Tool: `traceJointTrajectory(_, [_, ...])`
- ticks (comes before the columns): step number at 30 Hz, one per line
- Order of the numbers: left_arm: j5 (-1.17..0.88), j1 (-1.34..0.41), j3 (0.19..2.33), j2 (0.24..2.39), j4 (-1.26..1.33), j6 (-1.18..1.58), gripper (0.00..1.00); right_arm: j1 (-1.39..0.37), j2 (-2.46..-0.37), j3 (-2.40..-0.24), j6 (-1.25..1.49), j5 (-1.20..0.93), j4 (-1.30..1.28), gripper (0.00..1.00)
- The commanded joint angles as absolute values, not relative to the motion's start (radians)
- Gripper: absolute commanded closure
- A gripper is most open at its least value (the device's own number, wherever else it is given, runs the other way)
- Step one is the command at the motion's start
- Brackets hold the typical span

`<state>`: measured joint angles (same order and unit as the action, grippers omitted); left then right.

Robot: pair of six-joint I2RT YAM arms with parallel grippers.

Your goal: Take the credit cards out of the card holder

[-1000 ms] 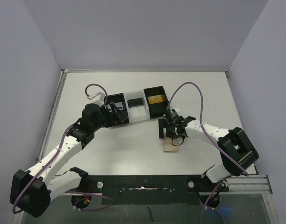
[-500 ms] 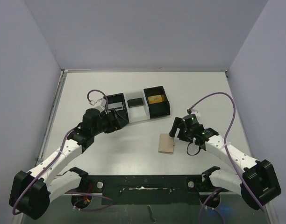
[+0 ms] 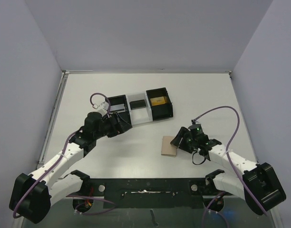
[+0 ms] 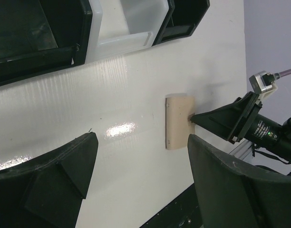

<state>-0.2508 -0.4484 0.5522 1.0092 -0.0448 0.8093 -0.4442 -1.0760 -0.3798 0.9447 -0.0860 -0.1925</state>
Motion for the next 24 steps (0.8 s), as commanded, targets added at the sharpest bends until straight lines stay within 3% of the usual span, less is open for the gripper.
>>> traceJointTrajectory(1, [-0.279,-0.443,0.578,1.004,0.006,0.827,0.24,-0.434,-1.081,-0.367,0.948,-0.128,-0.095,0.46])
traceJointTrajectory(6, [-0.298,-0.443,0.569,1.009,0.006,0.832,0.24,-0.433,-1.059,-0.333,0.931,-0.182,-0.012,0.58])
traceJointTrajectory(11, [-0.307,-0.443,0.576,1.013,-0.006,0.831,0.25,-0.433,-1.047,-0.337,0.915,-0.215,0.035,0.8])
traceJointTrajectory(18, [-0.288,-0.445,0.593,1.009,-0.028,0.831,0.25,-0.437,-1.027,-0.445,0.797,-0.249,-0.045,0.85])
traceJointTrajectory(24, [-0.231,-0.445,0.614,0.997,-0.078,0.83,0.25,-0.504,-1.099,-0.652,0.693,0.074,-0.396,0.86])
